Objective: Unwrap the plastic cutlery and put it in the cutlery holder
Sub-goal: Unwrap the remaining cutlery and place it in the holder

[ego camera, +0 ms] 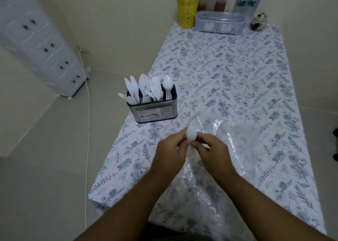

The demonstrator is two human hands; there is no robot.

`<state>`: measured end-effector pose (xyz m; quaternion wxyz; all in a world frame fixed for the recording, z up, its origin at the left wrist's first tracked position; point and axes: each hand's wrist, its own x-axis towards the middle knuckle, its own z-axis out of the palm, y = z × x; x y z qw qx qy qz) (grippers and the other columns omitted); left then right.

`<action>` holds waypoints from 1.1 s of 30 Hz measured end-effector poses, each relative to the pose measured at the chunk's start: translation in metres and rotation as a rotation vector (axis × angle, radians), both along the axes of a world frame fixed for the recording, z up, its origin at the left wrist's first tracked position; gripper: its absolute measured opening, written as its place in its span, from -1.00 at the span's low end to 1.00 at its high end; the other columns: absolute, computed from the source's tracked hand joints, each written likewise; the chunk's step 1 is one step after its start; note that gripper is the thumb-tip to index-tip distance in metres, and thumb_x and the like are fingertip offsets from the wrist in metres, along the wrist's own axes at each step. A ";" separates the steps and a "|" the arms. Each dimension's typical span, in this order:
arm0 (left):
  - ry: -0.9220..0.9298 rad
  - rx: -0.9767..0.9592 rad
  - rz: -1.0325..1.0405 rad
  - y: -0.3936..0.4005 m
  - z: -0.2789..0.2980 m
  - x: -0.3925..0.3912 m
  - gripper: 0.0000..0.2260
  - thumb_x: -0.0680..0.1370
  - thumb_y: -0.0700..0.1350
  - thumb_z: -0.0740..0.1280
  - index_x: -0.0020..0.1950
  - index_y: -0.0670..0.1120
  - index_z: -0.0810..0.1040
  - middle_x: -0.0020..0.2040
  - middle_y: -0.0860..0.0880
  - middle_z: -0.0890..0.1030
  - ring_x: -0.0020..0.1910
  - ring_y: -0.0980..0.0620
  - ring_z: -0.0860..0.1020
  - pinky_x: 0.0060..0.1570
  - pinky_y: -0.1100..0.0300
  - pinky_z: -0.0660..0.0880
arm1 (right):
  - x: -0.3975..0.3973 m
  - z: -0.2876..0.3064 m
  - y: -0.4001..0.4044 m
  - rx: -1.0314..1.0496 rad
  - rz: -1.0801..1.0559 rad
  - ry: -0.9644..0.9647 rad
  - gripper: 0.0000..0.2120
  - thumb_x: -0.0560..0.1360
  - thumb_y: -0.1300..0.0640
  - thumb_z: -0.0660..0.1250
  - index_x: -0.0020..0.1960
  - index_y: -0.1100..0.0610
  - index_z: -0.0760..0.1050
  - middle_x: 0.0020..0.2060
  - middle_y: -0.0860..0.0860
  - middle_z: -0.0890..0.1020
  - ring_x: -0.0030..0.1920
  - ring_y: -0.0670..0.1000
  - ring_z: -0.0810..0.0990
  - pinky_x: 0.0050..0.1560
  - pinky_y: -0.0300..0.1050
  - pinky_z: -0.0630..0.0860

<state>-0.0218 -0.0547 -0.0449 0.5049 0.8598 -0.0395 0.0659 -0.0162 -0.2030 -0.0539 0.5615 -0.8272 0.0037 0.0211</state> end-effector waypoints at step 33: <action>0.323 0.902 -0.637 -0.024 -0.102 0.012 -0.21 0.53 0.32 0.20 0.63 0.08 -0.08 0.64 0.02 -0.12 0.62 -0.02 -0.10 0.54 -0.05 -0.09 | -0.051 -0.076 -0.128 -0.729 0.108 0.306 -0.39 0.62 -0.04 0.32 0.60 0.01 0.23 0.62 0.05 0.17 0.61 0.11 0.11 0.53 -0.09 0.05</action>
